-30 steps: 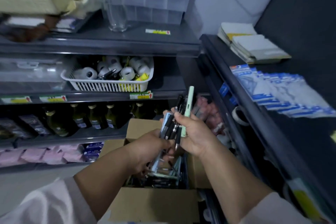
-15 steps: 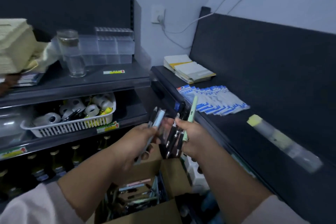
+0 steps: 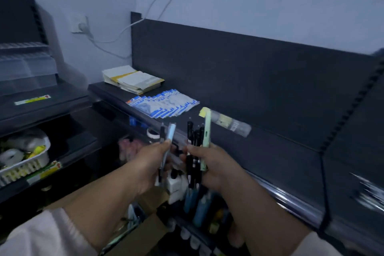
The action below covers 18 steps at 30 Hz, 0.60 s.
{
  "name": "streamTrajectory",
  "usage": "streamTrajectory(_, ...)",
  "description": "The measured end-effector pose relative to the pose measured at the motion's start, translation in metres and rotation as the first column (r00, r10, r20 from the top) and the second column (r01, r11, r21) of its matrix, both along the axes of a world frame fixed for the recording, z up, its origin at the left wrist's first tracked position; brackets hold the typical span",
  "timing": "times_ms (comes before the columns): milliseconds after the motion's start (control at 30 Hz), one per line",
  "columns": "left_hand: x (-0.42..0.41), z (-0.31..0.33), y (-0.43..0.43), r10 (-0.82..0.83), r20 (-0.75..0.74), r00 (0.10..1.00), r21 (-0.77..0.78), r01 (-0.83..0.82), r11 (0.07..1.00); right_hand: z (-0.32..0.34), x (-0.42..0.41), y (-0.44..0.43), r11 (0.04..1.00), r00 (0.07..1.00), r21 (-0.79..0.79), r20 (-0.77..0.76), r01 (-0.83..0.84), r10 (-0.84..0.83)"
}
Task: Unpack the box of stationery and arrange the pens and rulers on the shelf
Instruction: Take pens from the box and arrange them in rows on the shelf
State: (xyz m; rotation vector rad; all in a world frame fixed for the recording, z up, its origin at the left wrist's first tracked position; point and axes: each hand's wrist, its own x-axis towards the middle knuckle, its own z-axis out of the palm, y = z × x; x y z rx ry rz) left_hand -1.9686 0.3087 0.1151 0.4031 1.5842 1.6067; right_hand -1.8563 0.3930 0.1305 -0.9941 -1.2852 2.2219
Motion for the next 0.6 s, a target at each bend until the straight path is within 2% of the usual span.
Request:
streamTrajectory(33,0.056,0.008,0.030,-0.139,-0.058,0.989,-0.011,0.139,0.990,0.006,0.064,0.015,0.992,0.991,0.005,-0.038,0.130,-0.129)
streamTrajectory(67,0.090,0.015,0.045,-0.212,-0.098,0.972,-0.022,0.211,0.977,0.007,0.099,0.025,0.977,0.976,0.020,-0.052,0.211,-0.210)
streamTrajectory(100,0.090,0.015,0.045,-0.226,-0.142,0.964,-0.030,0.224,0.974,0.010,0.100,0.023,0.977,0.977,-0.004,-0.034,0.212,-0.212)
streamTrajectory(133,0.129,0.014,0.067,-0.318,-0.227,0.921,-0.061,0.312,0.948,0.009,0.143,0.036,0.961,0.960,-0.003,-0.034,0.278,-0.278)
streamTrajectory(167,0.152,0.014,0.079,-0.395,-0.329,0.857,-0.134,0.372,0.918,0.008,0.168,0.042,0.952,0.952,0.013,-0.031,0.306,-0.306)
streamTrajectory(233,0.149,0.005,0.079,-0.464,-0.536,0.705,-0.249,0.393,0.885,0.011,0.170,0.041,0.953,0.953,0.008,0.016,0.304,-0.304)
streamTrajectory(300,0.149,-0.001,0.080,-0.533,-0.649,0.543,-0.344,0.415,0.842,0.010,0.173,0.042,0.946,0.946,0.020,0.027,0.322,-0.323)
streamTrajectory(433,0.184,-0.008,0.089,-0.535,-0.831,0.155,-0.446,0.389,0.806,0.011,0.213,0.048,0.903,0.904,-0.013,-0.003,0.428,-0.429)
streamTrajectory(533,0.262,-0.012,0.112,-0.457,-0.887,-0.060,-0.442,0.392,0.807,0.004,0.292,0.070,0.857,0.857,0.020,-0.035,0.514,-0.514)
streamTrajectory(600,0.306,-0.017,0.125,-0.399,-0.909,-0.125,-0.416,0.364,0.833,0.000,0.337,0.078,0.848,0.850,0.058,-0.037,0.526,-0.525)
